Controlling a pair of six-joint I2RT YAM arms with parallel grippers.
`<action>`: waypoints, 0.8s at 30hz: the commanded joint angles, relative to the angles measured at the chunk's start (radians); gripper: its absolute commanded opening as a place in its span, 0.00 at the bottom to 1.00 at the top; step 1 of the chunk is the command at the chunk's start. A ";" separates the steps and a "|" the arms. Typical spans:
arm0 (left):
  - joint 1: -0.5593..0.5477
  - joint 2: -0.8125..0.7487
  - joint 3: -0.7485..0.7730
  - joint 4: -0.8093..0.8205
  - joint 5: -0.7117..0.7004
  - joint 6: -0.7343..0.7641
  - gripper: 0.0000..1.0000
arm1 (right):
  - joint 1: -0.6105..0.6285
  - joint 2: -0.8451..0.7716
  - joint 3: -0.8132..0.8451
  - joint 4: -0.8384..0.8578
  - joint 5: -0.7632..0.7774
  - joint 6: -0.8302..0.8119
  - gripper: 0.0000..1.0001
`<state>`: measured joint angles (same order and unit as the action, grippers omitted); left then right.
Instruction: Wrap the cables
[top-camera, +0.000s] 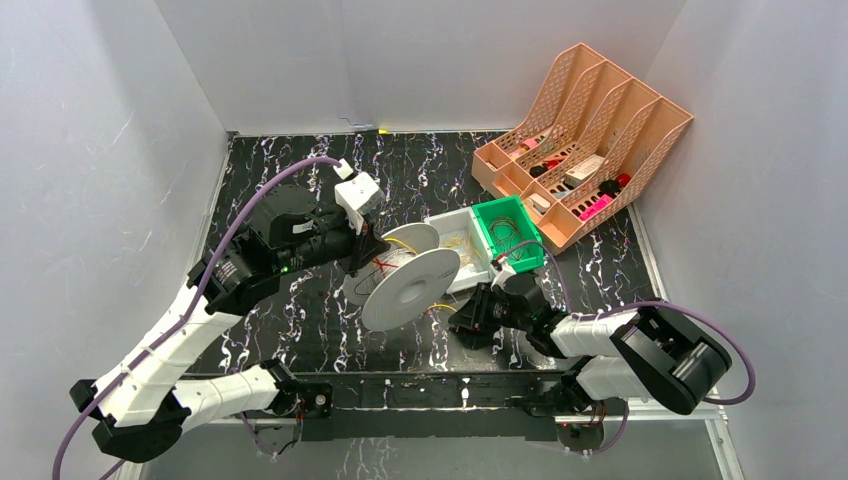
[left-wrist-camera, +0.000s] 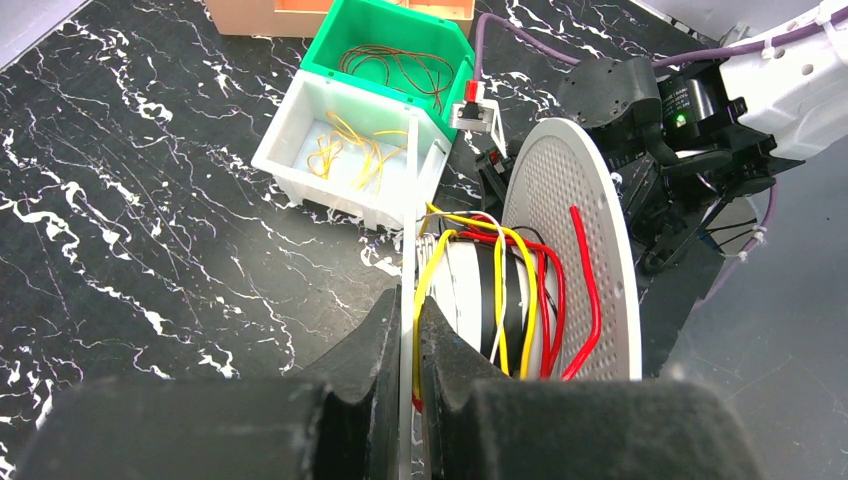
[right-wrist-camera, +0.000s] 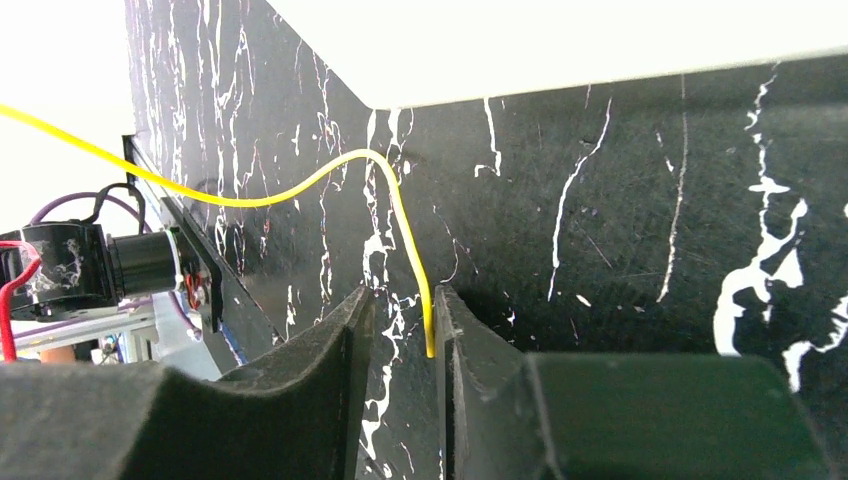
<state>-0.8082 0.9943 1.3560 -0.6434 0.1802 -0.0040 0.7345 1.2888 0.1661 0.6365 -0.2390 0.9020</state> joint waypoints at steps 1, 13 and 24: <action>-0.004 -0.016 0.012 0.071 0.014 -0.019 0.00 | 0.012 0.009 -0.009 0.077 -0.008 0.011 0.34; -0.004 -0.009 0.010 0.128 -0.087 -0.083 0.00 | 0.041 -0.040 -0.005 0.051 0.005 -0.011 0.00; -0.004 0.073 0.017 0.286 -0.370 -0.251 0.00 | 0.220 -0.135 0.044 -0.069 0.143 -0.014 0.00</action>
<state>-0.8082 1.0706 1.3540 -0.5007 -0.0879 -0.1959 0.8963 1.1988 0.1596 0.6037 -0.1623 0.9058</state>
